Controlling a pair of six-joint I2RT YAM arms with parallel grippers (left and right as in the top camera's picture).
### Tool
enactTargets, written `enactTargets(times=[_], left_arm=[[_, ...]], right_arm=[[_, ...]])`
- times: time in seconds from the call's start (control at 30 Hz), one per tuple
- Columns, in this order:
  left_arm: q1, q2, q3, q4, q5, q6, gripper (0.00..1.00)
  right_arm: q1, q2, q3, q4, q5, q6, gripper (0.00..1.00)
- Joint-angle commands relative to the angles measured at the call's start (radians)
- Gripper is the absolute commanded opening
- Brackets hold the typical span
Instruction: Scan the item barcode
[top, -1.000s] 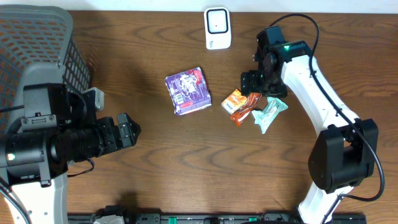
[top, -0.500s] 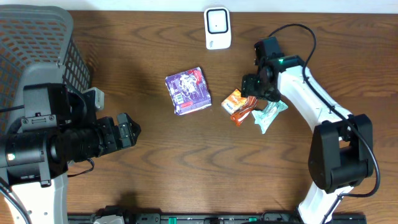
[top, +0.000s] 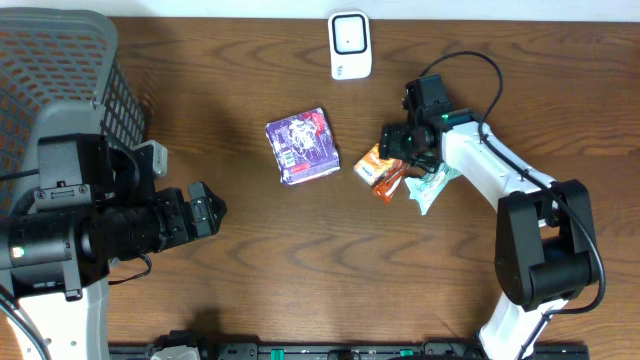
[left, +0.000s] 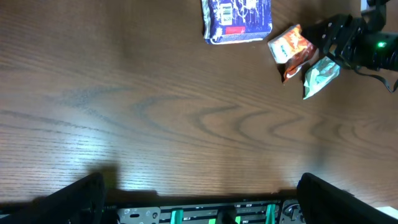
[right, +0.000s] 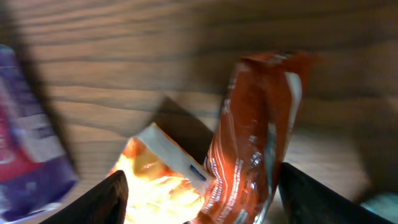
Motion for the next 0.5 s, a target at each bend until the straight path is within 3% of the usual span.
enactTargets(times=[0.0,0.47], left_arm=[[0.003,0.001,-0.002,-0.003,0.005,0.005,0.98],[0.003,0.001,-0.002,-0.003,0.005,0.005,0.98]], right_arm=[[0.019,0.007,-0.009,0.028,-0.110,-0.027,0.70],[0.142,0.043,-0.013,0.132,-0.082,0.051,0.76]])
